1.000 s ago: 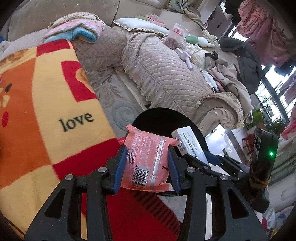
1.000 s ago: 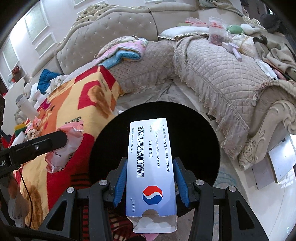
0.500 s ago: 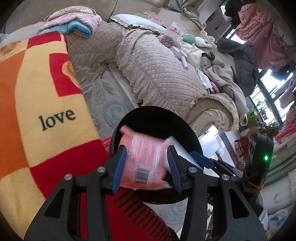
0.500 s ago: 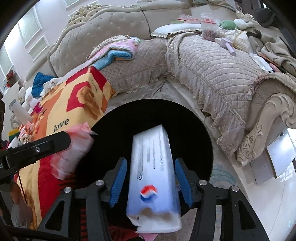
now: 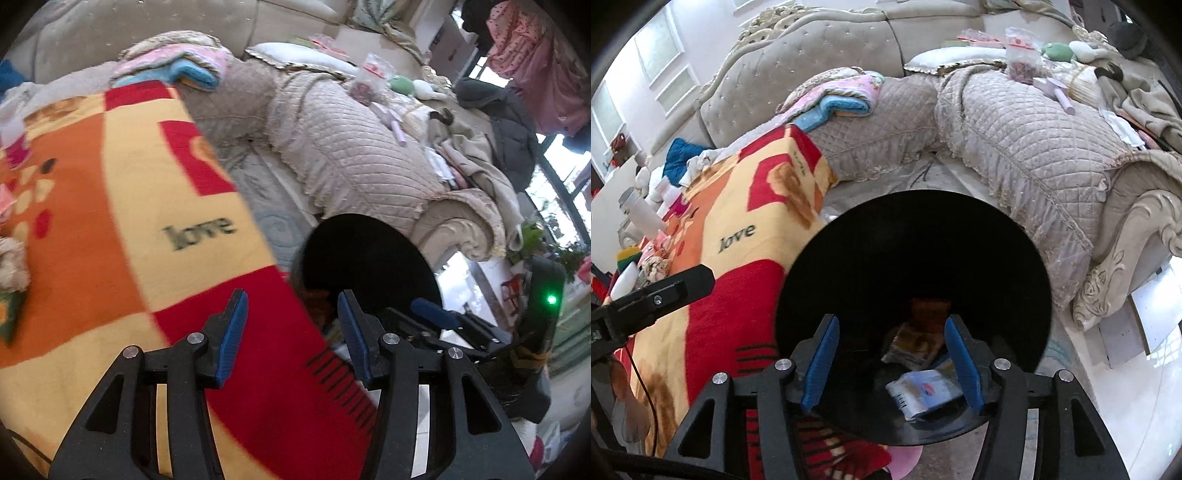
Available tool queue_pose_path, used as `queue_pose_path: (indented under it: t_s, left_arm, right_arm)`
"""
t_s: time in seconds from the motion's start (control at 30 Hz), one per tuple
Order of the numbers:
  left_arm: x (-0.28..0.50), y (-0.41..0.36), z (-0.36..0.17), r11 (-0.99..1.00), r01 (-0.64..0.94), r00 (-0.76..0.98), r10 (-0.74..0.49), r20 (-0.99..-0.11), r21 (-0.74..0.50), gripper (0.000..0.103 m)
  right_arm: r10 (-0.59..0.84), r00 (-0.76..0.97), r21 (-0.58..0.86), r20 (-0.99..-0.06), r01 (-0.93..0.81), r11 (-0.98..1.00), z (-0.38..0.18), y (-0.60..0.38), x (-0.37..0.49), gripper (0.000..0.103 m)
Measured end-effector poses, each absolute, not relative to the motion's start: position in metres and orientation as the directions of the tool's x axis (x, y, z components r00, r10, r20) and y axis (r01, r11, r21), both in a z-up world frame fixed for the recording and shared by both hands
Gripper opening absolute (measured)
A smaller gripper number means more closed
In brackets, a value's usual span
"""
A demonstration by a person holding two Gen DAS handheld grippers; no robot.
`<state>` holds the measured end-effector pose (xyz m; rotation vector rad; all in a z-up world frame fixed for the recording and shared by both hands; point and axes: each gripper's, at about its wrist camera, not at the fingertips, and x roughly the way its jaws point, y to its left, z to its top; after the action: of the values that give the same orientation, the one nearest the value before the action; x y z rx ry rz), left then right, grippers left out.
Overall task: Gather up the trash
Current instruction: 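Move both open tools back over the remaining items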
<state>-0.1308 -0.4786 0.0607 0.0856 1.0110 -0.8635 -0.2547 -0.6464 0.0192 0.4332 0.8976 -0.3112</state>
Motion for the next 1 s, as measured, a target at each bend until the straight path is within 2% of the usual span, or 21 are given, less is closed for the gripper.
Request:
queue_pose_path:
  t_s: [0.5, 1.0]
  left_arm:
    - [-0.126, -0.375, 0.070, 0.795, 0.570, 0.401, -0.490, -0.774, -0.208, 0.049]
    - [-0.100, -0.236, 0.064, 0.912, 0.374, 0.501, -0.353, -0.790, -0.170, 0.049]
  right_arm:
    - [0.014, 0.638, 0.235, -0.770, 0.262, 0.936, 0.049, -0.560, -0.220, 0.066]
    - [0.161, 0.587, 0.230, -0.794, 0.044, 0.972, 0.041, -0.450, -0.167, 0.069]
